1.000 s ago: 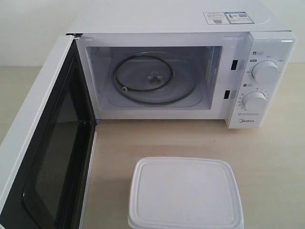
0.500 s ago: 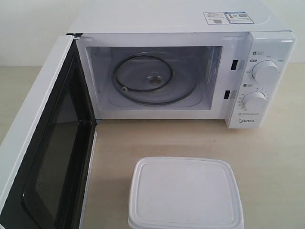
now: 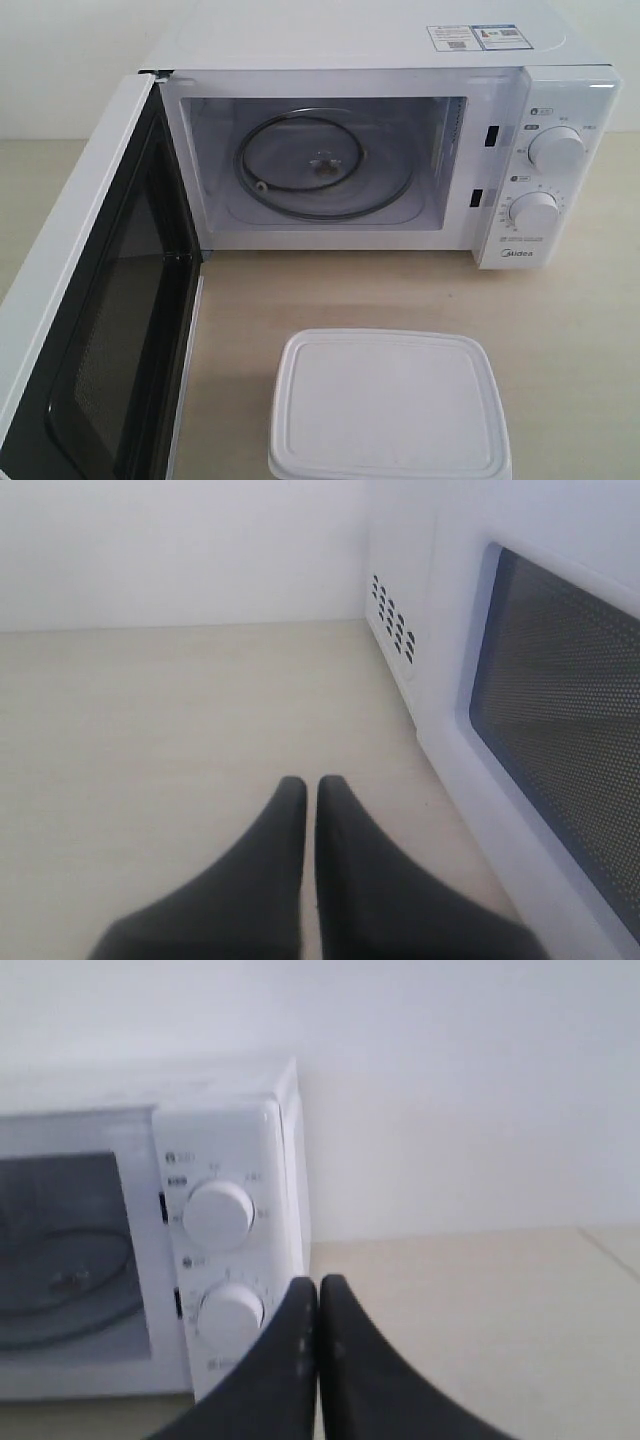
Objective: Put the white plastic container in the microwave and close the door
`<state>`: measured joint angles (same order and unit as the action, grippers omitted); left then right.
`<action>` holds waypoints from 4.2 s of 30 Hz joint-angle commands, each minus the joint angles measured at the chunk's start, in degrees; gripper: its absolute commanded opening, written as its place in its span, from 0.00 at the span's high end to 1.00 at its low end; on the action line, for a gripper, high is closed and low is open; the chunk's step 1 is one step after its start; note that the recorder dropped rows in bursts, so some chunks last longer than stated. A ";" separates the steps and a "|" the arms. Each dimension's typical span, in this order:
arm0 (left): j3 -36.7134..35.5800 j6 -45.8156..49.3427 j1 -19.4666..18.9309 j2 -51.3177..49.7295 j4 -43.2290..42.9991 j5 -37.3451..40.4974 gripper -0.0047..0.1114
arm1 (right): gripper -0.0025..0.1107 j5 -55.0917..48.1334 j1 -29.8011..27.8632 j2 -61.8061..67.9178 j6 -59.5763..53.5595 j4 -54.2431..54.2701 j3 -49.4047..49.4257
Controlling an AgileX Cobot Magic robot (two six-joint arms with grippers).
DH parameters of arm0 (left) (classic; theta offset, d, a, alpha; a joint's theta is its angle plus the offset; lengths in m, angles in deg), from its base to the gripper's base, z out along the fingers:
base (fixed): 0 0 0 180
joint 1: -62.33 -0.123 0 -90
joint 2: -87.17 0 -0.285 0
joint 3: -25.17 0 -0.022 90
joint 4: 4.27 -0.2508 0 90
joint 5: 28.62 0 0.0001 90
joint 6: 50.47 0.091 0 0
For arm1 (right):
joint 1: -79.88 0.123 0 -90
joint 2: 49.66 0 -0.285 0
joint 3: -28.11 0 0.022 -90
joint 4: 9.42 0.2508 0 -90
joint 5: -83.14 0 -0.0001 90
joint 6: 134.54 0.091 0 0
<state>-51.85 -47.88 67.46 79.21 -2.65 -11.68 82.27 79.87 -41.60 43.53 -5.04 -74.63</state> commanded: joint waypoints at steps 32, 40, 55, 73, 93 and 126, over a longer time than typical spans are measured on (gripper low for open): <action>-0.19 0.13 -0.17 0.17 0.70 0.00 0.92 | 0.98 28.60 0.00 30.35 -6.80 -0.02 -7.46; -0.19 0.13 -0.17 0.17 0.70 0.00 0.92 | 0.98 30.32 0.00 37.05 -4.66 -0.02 -7.46; -0.19 0.13 -0.17 0.17 0.70 0.00 0.92 | 0.98 50.93 0.00 69.80 8.51 -30.78 -7.49; -0.19 0.13 -0.17 0.17 0.70 0.00 0.92 | 0.98 70.83 0.00 96.68 9.76 -73.38 -7.49; -0.19 0.13 -0.17 0.17 0.70 0.00 0.92 | 0.98 70.83 0.00 100.46 14.45 -90.83 -7.49; -0.19 0.13 -0.17 0.17 0.70 0.00 0.92 | 0.98 70.83 0.03 100.36 15.24 -89.78 -7.59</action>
<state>-51.85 -47.88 67.46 79.21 -2.65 -11.68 152.39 79.87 58.85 64.46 -95.13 -82.32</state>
